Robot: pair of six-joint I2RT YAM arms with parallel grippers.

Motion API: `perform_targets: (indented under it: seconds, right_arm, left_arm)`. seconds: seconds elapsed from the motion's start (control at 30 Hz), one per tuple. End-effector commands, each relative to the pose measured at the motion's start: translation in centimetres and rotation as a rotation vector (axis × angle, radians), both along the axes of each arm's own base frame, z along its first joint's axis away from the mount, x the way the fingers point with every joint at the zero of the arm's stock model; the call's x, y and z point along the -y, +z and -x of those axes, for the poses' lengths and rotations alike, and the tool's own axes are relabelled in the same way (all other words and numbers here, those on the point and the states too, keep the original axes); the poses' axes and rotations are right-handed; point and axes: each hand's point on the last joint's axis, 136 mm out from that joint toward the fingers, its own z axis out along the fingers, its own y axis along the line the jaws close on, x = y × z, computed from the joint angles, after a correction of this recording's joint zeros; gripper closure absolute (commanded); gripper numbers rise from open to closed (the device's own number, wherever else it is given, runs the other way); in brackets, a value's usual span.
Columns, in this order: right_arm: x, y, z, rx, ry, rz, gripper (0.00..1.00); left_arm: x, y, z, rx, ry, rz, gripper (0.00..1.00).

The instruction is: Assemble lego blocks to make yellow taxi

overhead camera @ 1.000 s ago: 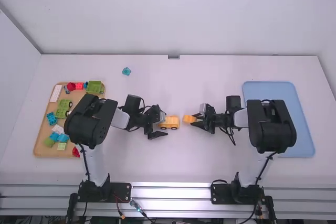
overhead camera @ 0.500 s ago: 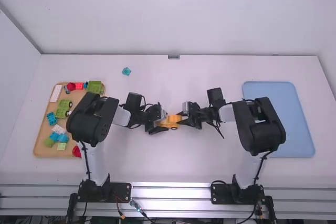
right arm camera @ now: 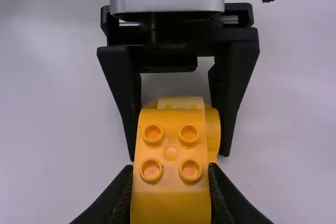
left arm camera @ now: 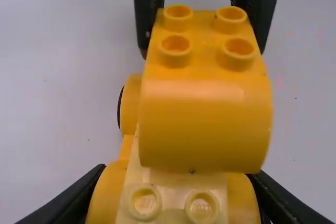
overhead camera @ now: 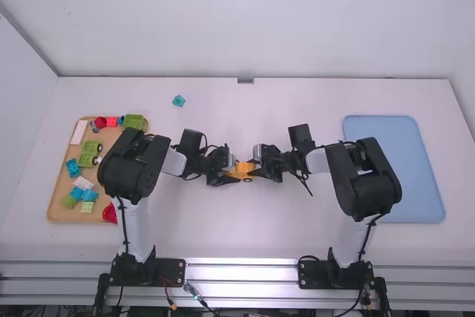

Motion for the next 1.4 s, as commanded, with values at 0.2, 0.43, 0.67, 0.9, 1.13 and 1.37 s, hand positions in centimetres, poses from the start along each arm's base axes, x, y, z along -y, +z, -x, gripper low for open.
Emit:
perform_targets:
  seconds: [0.2, 0.43, 0.67, 0.9, 1.13, 1.37]
  right_arm:
    - [-1.0, 1.0, -0.7, 0.033, 0.008, -0.024, 0.84]
    - [-1.5, 0.4, -1.2, -0.011, -0.011, -0.061, 0.80]
    - [-1.4, 0.3, -1.0, -0.030, -0.018, -0.052, 0.80]
    - [-1.1, -0.1, -0.2, -0.078, 0.011, -0.016, 0.82]
    - [-1.3, -0.3, -0.1, -0.088, 0.007, -0.005, 0.83]
    - [-2.4, -1.6, 0.6, -0.078, 0.017, 0.069, 0.88]
  left_arm:
    - [0.3, -0.9, 1.2, -0.051, -0.014, 0.007, 0.48]
    - [0.3, -0.9, 1.3, -0.053, -0.015, 0.006, 0.49]
    - [0.3, -0.9, 1.1, -0.048, -0.013, 0.005, 0.49]
    - [0.3, -0.8, 1.0, -0.049, -0.011, 0.005, 0.50]
    - [0.3, -0.8, 1.0, -0.054, -0.007, 0.006, 0.50]
    - [0.3, -0.8, 1.0, -0.055, -0.007, 0.006, 0.50]
